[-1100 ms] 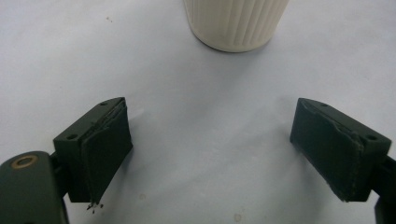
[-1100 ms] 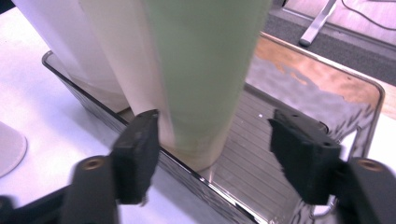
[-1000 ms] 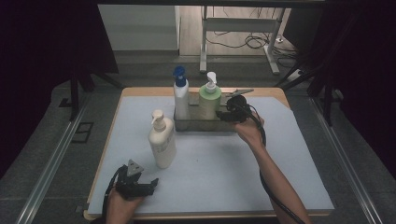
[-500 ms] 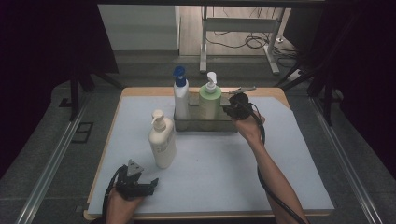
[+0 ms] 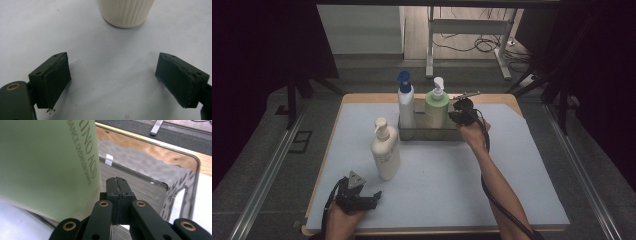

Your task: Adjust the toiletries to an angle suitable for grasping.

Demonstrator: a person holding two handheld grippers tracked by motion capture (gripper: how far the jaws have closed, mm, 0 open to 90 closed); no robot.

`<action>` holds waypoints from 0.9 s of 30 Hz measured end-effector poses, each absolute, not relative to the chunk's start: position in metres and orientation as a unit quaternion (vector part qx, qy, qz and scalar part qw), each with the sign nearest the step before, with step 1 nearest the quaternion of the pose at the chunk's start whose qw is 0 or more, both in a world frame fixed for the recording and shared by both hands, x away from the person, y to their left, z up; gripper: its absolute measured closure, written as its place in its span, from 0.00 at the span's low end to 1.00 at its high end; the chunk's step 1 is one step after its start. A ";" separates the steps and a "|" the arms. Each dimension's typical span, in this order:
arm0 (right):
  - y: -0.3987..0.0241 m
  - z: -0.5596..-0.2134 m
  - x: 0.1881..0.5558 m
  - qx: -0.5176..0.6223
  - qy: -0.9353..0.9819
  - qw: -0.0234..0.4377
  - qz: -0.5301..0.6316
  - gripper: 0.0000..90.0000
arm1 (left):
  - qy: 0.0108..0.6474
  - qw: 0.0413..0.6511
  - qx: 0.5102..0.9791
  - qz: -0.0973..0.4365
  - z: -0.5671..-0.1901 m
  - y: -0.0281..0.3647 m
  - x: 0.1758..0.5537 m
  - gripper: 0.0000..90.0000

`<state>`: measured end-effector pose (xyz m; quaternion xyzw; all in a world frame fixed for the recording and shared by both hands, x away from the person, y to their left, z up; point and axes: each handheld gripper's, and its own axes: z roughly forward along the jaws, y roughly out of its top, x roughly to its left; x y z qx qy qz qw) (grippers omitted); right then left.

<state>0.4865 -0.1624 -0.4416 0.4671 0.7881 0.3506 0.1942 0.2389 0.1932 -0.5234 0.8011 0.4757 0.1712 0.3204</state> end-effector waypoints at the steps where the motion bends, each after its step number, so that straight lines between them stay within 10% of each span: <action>1: -0.161 -0.442 0.487 0.469 0.787 0.192 0.353 0.99 | 0.476 0.320 0.801 0.171 -0.523 0.193 0.239 0.13; 27: -0.144 -0.448 0.486 0.455 0.799 0.184 0.347 0.99 | 0.476 0.320 0.801 0.171 -0.523 0.193 0.239 0.13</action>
